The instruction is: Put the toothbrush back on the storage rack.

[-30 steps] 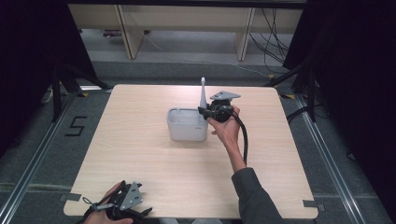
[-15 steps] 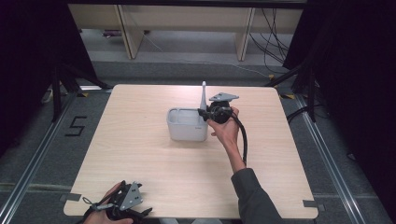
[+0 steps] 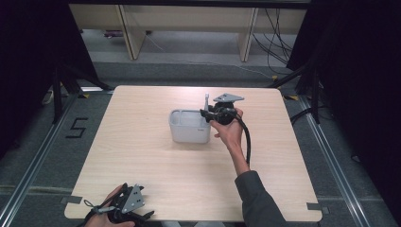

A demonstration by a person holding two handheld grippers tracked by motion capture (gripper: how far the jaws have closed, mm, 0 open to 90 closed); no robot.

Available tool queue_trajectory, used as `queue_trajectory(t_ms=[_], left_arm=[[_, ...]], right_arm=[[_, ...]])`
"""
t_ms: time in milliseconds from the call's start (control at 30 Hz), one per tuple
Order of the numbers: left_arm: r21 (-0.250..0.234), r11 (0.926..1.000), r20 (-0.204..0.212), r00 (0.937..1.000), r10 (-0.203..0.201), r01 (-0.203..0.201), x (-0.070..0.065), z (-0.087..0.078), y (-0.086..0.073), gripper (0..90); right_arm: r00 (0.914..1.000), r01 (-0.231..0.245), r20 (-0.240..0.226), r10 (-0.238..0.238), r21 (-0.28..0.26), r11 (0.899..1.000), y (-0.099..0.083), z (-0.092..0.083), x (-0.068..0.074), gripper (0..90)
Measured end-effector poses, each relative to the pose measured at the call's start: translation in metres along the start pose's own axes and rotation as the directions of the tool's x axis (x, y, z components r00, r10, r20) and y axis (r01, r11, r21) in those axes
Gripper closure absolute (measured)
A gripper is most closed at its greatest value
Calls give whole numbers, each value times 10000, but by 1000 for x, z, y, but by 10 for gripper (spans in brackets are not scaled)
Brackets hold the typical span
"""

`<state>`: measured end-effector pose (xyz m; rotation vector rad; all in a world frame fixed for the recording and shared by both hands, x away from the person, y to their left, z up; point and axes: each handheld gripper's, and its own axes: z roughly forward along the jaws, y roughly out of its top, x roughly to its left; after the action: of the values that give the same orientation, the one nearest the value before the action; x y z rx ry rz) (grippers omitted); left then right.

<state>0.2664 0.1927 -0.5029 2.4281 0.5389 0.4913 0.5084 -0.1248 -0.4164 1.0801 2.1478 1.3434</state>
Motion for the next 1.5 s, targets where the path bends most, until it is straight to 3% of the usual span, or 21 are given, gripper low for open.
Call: queue_trajectory(t_ms=[100, 233, 333, 500, 533, 567, 633, 867, 900, 967, 1067, 1200, 1233, 1400, 1500], left_arm=[[-15, 10000, -52, 10000, -1, 1, 0, 0, 0, 153], [10, 10000, 2, 10000, 0, 0, 0, 0, 0, 153], [17, 10000, 2, 10000, -1, 1, 0, 0, 0, 153], [-4, 10000, -6, 10000, -8, 8, 0, 0, 0, 153], [11, 10000, -4, 10000, -30, 30, 0, 0, 0, 153], [21, 10000, -11, 10000, -25, 25, 0, 0, 0, 153], [9, 10000, -14, 10000, -24, 25, 0, 0, 0, 153], [26, 10000, -4, 10000, -3, 3, 0, 0, 0, 153], [172, 9999, 219, 9998, -13, 9, 2, -1, 1, 153], [284, 9996, 198, 9998, 19, -24, 2, -2, 1, 153], [13, 10000, -17, 10000, -20, 20, 0, 0, 0, 153], [18, 10000, -17, 10000, -23, 23, 0, 0, 0, 153], [258, 9997, 241, 9997, 39, -45, 2, -2, 1, 153], [23, 10000, -17, 10000, -20, 20, 0, 0, 0, 153], [30, 9999, -13, 9999, -164, 164, 0, 1, 0, 153]], right_arm=[[9998, -117, -166, 118, 78, 9999, 1, -2, 1, 581], [9998, 184, 19, -184, 8, 9998, 0, -3, 0, 515], [9999, -136, -93, 137, 109, 9998, 0, -4, 0, 460], [10000, -12, -19, 12, -30, 10000, -1, -11, 1, 444], [9997, 195, 119, -194, -73, 9998, -1, -13, -1, 440], [9999, -155, 12, 155, -85, 9998, -2, -13, 2, 438], [10000, 59, -18, -59, -162, 9999, -2, -16, -1, 440], [9999, -27, -169, 23, -233, 9997, -3, -21, 1, 429], [9997, -91, -245, 87, -155, 9998, -2, -22, 2, 426], [9999, 95, -107, -98, -260, 9996, -2, -24, 2, 422], [9996, 65, -287, -71, -222, 9997, -2, -25, 5, 409], [9996, -12, -293, 3, -298, 9996, -4, -29, 8, 399], [9990, 244, -380, -253, -246, 9994, -4, -30, 7, 399], [9992, 61, -381, -70, -236, 9997, -9, -36, 8, 395], [9988, 317, -358, -332, -395, 9987, -13, -39, 6, 393]])
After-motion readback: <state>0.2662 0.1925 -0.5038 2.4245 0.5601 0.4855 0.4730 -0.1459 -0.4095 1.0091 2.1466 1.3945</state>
